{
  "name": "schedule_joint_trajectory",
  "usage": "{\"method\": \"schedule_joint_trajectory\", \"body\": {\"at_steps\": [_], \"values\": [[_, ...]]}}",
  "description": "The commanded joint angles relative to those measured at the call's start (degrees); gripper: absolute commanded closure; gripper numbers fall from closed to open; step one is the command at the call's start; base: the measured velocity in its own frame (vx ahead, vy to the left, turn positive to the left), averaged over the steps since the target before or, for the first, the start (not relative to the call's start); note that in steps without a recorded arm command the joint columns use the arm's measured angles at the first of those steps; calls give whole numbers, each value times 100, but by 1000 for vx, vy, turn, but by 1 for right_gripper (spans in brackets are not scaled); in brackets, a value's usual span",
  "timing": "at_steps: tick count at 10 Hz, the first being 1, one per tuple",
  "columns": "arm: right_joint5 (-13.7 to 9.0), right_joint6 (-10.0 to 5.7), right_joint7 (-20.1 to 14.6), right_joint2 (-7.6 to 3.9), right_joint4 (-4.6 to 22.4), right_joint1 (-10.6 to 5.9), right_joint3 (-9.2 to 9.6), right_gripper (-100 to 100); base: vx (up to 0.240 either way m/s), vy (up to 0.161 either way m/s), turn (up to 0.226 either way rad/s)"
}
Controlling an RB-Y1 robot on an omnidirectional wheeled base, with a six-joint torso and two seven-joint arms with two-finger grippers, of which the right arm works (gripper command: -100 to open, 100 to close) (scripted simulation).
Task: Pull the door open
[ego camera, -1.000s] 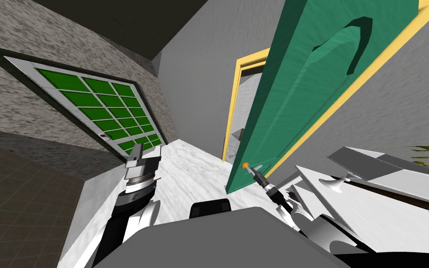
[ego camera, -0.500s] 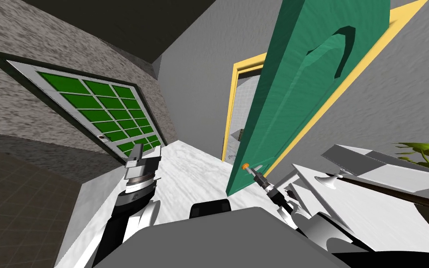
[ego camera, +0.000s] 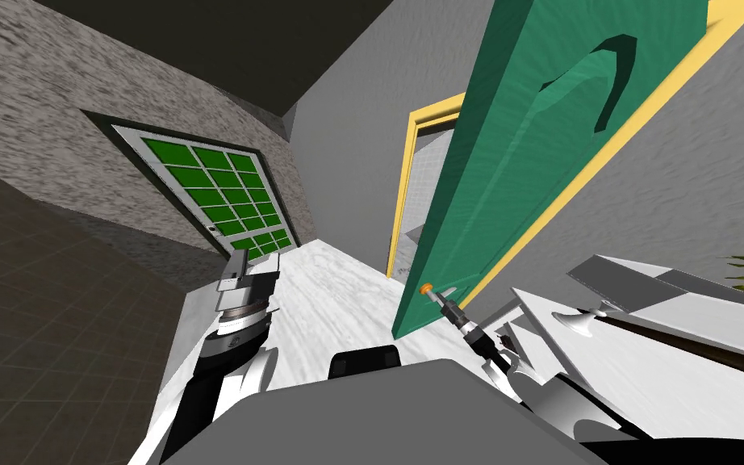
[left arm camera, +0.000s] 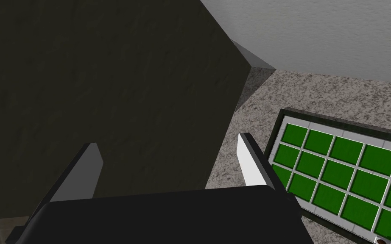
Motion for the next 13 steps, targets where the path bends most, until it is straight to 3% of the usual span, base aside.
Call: {"method": "schedule_joint_trajectory", "body": {"at_steps": [1,8,11,13], "values": [[5,-149,5,6,277,-115,6,100,-134,-92,113],[-25,-282,6,-34,359,-90,3,100,-154,-76,144],[-8,-228,2,4,278,-47,28,100,-54,-27,4],[-9,-273,0,0,323,-47,31,100,-134,-72,163]]}}
